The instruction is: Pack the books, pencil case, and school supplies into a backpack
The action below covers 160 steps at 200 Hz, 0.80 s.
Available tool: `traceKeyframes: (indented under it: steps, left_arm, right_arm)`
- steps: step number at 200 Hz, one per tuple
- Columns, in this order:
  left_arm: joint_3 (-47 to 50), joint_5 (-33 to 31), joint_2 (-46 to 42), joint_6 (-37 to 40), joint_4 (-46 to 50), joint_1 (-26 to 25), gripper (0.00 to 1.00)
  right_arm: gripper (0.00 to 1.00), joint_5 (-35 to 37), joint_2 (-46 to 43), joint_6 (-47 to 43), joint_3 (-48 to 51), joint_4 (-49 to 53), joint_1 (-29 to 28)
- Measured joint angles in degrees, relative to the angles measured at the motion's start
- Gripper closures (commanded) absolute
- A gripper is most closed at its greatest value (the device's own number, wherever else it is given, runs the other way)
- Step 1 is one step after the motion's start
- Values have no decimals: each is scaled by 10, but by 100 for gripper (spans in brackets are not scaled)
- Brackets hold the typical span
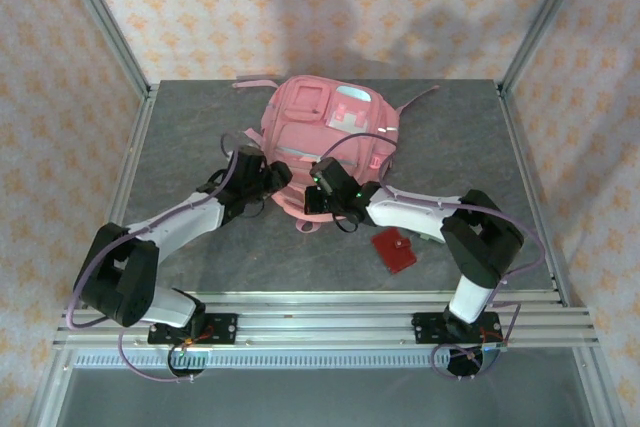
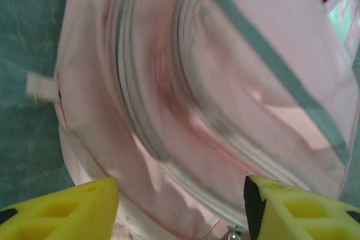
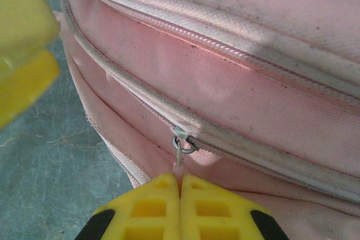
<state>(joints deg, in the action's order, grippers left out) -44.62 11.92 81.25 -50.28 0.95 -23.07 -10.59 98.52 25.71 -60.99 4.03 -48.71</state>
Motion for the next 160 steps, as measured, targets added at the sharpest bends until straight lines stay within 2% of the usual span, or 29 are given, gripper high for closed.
traceKeyframes:
  steps: [47,64,70,84,93,160]
  left_arm:
    - [-8,-2,44,-33,-36,-19,36]
    - [-20,-4,67,-37,-41,-22,43]
    - [-25,-4,75,-38,-43,-23,51]
    - [-35,-5,93,-39,-47,-24,85]
    - [-38,-7,102,-40,-46,-24,100]
    - [-56,-5,120,-37,-44,-20,100]
  right_arm:
    - [100,0,0,0,0,-1,0]
    - [100,-1,0,0,0,-2,0]
    - [100,-1,0,0,0,-3,0]
    - [100,0,0,0,0,-3,0]
    - [100,1,1,0,0,-3,0]
    - [100,43,0,-17,-2,37,7]
